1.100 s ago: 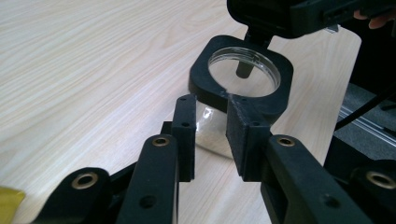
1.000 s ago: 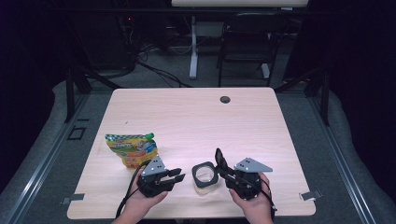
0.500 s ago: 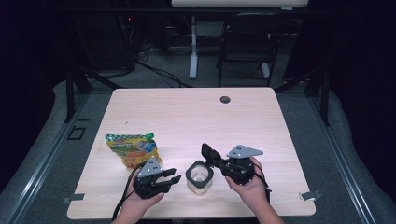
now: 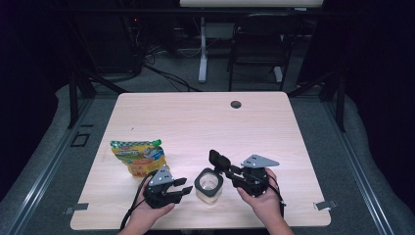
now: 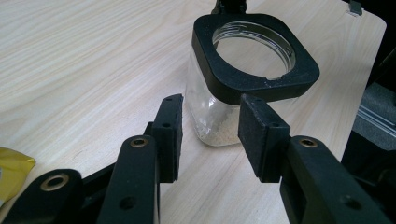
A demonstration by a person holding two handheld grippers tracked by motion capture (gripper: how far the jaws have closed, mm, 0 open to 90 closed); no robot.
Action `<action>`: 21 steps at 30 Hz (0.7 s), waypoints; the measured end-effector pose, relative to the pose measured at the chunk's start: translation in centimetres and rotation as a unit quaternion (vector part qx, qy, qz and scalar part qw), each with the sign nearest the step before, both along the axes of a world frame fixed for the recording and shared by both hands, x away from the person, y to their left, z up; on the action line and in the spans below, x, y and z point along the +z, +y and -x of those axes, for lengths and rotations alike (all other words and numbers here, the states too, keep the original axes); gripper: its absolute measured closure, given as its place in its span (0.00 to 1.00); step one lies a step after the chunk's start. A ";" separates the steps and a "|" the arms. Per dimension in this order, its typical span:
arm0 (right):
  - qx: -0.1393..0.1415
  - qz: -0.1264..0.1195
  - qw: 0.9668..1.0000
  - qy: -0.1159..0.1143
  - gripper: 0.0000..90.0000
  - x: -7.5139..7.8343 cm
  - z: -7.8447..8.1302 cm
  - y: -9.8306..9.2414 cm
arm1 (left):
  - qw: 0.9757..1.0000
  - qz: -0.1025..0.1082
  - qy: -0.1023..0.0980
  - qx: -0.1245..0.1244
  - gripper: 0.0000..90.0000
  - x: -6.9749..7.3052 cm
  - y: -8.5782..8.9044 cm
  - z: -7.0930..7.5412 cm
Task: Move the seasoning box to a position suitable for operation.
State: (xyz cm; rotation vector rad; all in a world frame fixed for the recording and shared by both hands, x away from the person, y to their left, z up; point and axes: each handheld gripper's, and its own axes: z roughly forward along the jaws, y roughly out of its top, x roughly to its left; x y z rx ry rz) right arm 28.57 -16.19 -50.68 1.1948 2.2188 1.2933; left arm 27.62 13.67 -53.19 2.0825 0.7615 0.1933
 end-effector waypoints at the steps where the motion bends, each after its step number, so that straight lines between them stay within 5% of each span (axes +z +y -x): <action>1: -0.003 -0.002 1.000 0.001 0.86 0.1 0.2 -0.1 | 1.000 -0.002 0.001 -0.001 0.68 0.0 -0.1 0.0; 6: 0.002 0.002 1.000 0.001 0.94 0.2 0.2 0.0 | 1.000 -0.003 0.003 -0.008 0.67 -0.3 -0.3 -0.1; 15: 0.003 0.016 1.000 -0.002 0.95 0.2 -1.3 0.8 | 1.000 -0.002 0.005 -0.015 0.67 -0.6 -0.9 -0.1; 21: 0.019 0.001 1.000 0.007 0.94 -0.1 -2.6 1.4 | 1.000 -0.006 0.011 -0.025 0.67 -0.8 -1.4 0.0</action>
